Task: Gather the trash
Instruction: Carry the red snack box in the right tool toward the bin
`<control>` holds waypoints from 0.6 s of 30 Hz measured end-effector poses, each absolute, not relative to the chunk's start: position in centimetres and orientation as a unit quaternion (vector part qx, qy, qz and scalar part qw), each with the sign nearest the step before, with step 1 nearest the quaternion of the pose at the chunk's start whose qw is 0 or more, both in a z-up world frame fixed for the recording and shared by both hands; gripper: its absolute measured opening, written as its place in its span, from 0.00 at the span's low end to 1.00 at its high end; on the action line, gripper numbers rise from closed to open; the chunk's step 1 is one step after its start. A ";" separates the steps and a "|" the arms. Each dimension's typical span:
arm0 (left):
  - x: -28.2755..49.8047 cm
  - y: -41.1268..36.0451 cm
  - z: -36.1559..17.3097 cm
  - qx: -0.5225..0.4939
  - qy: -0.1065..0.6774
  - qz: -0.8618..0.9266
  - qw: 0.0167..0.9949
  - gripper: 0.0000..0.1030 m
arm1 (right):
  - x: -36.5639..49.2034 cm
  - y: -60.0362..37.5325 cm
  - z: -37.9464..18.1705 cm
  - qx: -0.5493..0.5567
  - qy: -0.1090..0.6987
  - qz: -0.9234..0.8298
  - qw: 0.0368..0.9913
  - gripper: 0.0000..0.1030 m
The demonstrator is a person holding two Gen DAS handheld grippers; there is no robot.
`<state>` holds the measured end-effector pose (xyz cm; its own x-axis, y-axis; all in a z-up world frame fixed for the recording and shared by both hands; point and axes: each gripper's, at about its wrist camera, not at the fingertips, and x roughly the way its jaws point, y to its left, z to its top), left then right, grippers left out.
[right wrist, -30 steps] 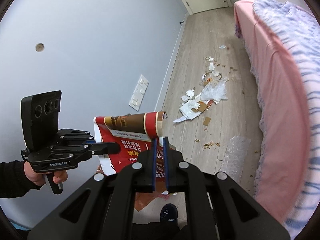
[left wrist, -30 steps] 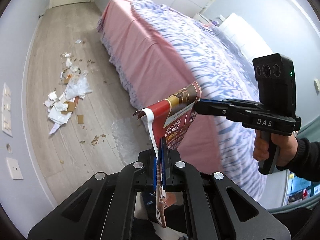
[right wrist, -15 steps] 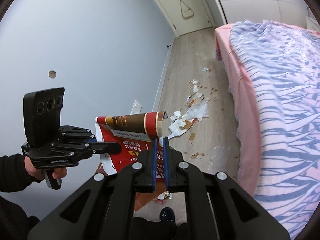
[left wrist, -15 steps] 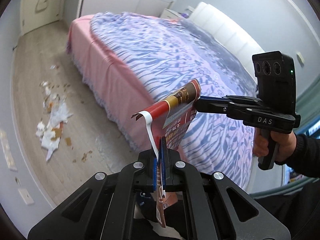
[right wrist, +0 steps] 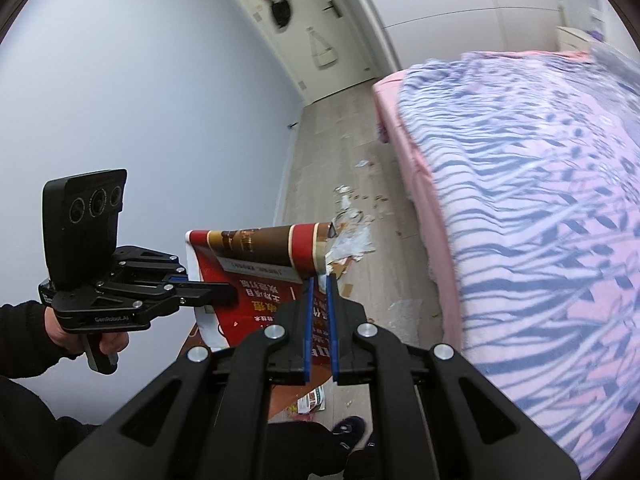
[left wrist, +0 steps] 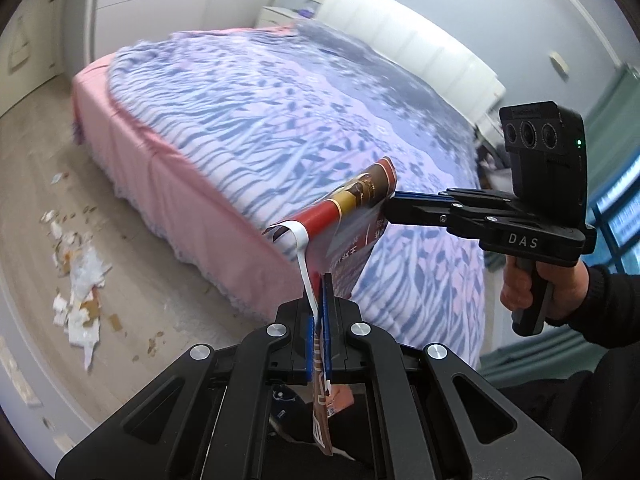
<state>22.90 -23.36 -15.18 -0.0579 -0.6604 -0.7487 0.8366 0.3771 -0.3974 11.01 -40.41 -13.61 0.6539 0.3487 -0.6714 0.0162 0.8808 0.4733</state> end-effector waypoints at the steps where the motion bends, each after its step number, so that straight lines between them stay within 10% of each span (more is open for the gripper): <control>1: 22.8 -23.9 -15.1 0.102 0.471 -0.560 0.674 0.02 | 10.5 -40.6 -13.6 0.232 0.401 0.082 0.882 0.08; 18: 15.7 -31.8 -15.2 0.214 0.403 -0.735 0.501 0.02 | -4.0 -40.3 -13.4 0.329 0.317 -0.182 0.871 0.08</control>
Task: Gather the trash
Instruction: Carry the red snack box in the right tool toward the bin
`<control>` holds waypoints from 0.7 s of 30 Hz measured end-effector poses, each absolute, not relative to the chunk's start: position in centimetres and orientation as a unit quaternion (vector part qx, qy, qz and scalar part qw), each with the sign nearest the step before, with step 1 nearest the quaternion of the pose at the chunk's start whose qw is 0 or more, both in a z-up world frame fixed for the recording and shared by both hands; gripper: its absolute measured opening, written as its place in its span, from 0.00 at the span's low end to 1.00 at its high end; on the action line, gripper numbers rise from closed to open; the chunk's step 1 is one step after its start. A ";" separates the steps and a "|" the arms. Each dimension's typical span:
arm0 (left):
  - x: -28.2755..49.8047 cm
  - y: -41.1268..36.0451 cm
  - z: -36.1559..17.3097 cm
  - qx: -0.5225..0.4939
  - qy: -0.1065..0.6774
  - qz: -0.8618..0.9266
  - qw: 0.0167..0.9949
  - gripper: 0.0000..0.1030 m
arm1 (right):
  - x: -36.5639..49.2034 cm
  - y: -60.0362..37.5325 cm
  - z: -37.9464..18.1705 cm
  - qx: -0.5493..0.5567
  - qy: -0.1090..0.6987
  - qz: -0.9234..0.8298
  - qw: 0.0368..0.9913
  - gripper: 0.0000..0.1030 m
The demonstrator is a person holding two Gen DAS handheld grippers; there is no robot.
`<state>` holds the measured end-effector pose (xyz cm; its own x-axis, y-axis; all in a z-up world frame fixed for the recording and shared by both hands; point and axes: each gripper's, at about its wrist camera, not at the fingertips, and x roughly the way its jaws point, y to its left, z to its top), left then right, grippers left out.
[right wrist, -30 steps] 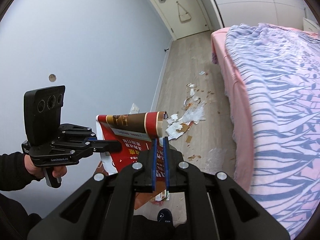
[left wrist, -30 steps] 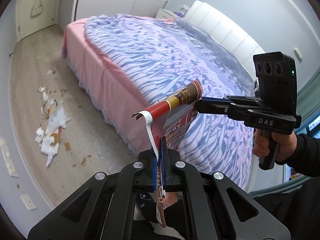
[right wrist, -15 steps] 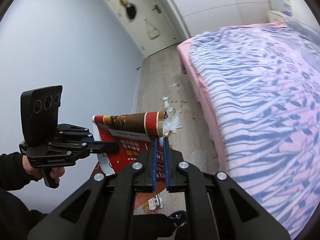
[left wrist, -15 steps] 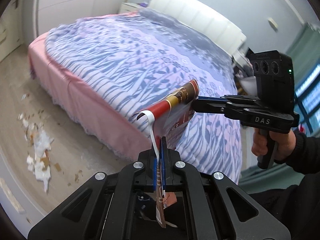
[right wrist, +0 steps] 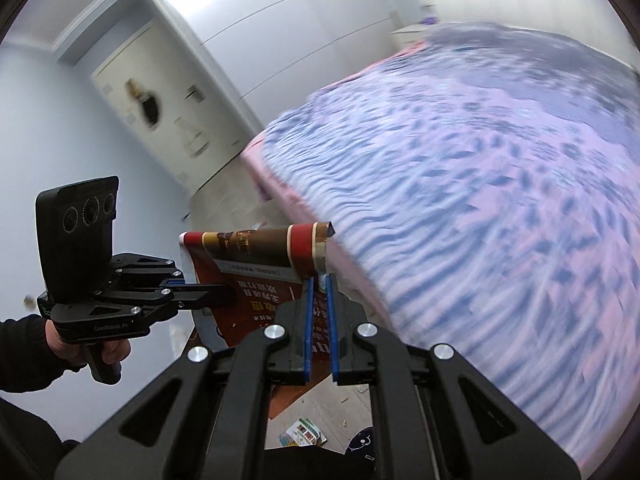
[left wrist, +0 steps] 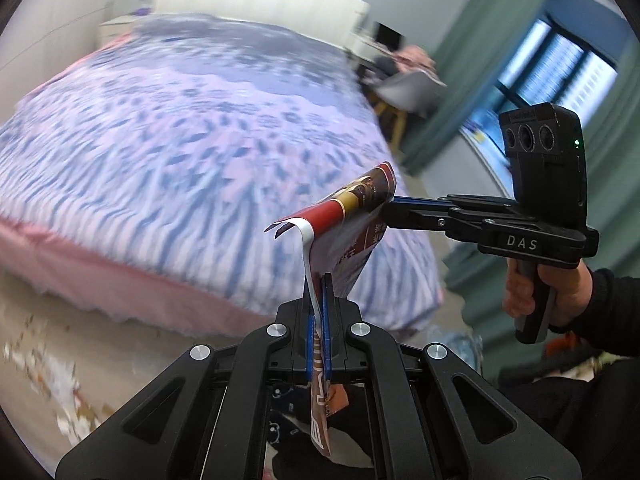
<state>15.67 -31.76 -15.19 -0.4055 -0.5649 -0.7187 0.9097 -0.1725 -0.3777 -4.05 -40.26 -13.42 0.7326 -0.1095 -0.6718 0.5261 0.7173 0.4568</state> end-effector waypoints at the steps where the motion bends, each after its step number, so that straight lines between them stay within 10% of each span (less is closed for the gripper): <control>1: 14.6 -32.1 -15.3 0.222 0.398 -0.746 0.486 0.02 | -5.8 -39.9 -13.5 0.337 0.310 -0.207 0.865 0.08; 21: -13.6 -38.2 -15.6 0.342 0.290 -0.869 0.210 0.02 | -33.6 -33.4 -13.9 0.413 0.188 -0.489 0.745 0.08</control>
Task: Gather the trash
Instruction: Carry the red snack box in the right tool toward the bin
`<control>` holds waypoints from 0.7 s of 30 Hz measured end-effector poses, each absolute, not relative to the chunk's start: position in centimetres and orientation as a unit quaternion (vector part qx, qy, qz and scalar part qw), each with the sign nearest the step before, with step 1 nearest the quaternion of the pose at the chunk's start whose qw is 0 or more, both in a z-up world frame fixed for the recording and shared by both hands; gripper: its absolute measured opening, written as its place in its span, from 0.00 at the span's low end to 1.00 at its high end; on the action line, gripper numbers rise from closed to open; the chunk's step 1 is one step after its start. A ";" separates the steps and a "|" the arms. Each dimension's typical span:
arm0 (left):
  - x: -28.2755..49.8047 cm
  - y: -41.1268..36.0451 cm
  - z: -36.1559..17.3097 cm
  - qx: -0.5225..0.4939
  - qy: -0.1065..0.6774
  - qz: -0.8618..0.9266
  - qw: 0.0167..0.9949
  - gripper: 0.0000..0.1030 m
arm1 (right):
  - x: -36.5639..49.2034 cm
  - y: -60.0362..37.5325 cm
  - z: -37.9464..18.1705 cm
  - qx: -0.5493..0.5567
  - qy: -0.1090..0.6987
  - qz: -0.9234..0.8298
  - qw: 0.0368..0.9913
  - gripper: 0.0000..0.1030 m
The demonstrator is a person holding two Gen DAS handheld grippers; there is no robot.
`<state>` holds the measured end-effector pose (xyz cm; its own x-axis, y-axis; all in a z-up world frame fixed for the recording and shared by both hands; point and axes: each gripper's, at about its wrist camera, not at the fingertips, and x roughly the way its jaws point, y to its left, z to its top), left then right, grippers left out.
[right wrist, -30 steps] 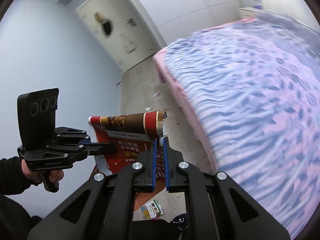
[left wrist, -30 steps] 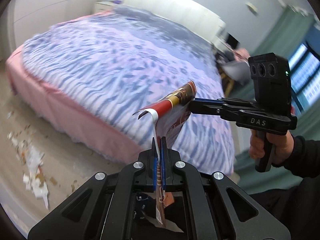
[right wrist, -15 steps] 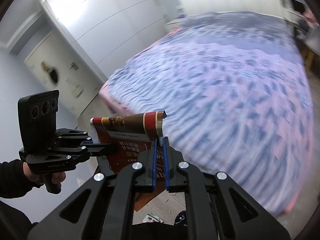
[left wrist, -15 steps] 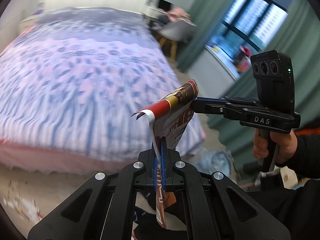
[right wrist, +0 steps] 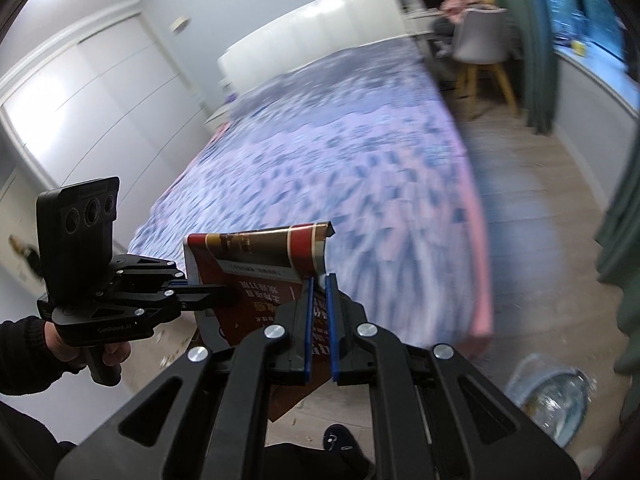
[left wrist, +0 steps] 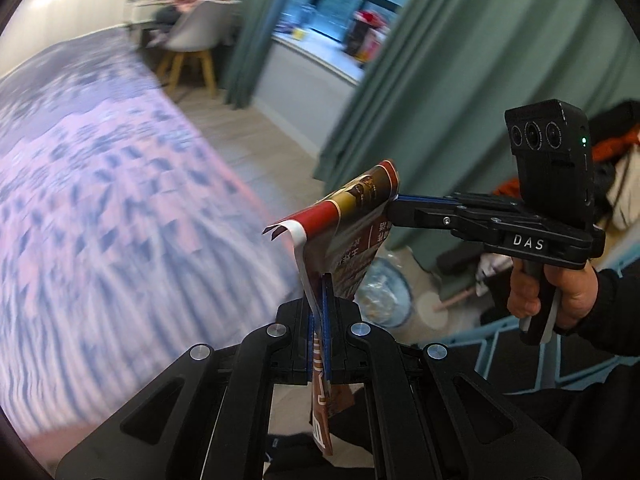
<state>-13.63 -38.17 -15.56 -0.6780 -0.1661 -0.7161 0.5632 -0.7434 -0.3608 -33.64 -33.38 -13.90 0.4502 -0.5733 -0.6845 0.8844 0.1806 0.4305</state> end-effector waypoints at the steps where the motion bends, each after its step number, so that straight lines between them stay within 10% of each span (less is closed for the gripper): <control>1: -15.1 -38.2 -15.5 0.346 0.285 -0.871 0.200 0.02 | -35.2 -33.0 -14.0 0.416 0.182 -0.499 0.738 0.08; 21: -43.6 -33.8 -18.6 0.407 0.235 -0.883 0.011 0.02 | -58.0 -23.7 -17.2 0.465 0.127 -0.639 0.600 0.08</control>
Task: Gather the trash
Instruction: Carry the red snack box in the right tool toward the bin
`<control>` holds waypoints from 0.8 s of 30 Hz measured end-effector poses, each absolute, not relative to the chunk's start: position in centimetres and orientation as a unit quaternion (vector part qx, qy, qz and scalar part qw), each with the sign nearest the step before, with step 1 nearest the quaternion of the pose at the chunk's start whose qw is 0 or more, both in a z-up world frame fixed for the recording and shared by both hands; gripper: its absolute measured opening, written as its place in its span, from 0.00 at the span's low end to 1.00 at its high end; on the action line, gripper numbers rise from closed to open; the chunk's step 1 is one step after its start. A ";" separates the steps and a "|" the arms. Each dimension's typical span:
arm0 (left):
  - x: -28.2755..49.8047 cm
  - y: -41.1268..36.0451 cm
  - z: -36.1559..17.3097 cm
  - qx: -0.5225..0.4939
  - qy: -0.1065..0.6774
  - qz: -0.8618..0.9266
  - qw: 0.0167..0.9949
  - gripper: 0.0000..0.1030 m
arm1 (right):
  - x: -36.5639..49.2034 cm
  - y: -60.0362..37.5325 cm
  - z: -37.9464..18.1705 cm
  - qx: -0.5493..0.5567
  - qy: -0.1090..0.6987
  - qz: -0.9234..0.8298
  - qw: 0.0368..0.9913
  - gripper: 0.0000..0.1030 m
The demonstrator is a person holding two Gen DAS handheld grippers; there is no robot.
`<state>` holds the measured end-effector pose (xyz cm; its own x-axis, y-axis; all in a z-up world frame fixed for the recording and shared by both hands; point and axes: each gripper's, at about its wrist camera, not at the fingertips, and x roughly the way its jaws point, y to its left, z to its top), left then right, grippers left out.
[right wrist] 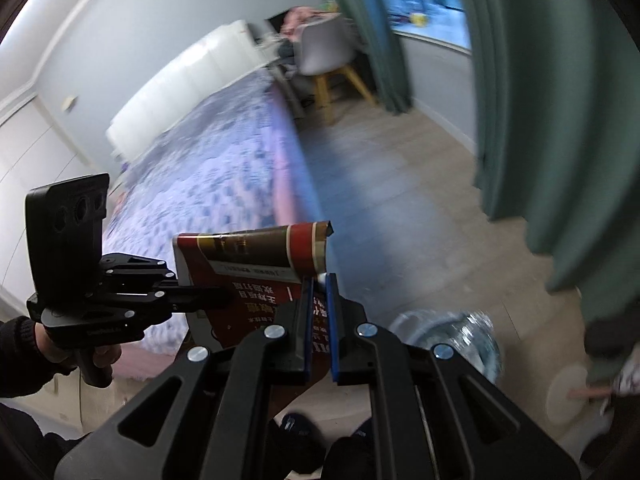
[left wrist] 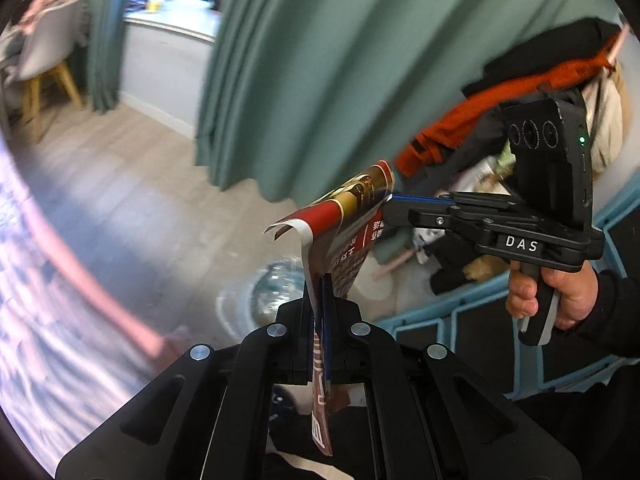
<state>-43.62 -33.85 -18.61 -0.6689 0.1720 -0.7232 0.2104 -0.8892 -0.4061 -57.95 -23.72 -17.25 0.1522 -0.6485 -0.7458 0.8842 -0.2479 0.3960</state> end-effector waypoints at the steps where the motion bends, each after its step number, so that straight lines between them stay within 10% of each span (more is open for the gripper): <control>1: -44.6 -33.5 -18.9 0.411 0.232 -0.882 0.001 0.02 | -58.9 -22.7 -17.8 0.472 0.121 -0.648 0.585 0.08; 24: -63.8 -30.9 -44.3 0.520 0.191 -0.815 -0.173 0.02 | -67.5 -14.8 -41.1 0.584 0.023 -0.733 0.348 0.08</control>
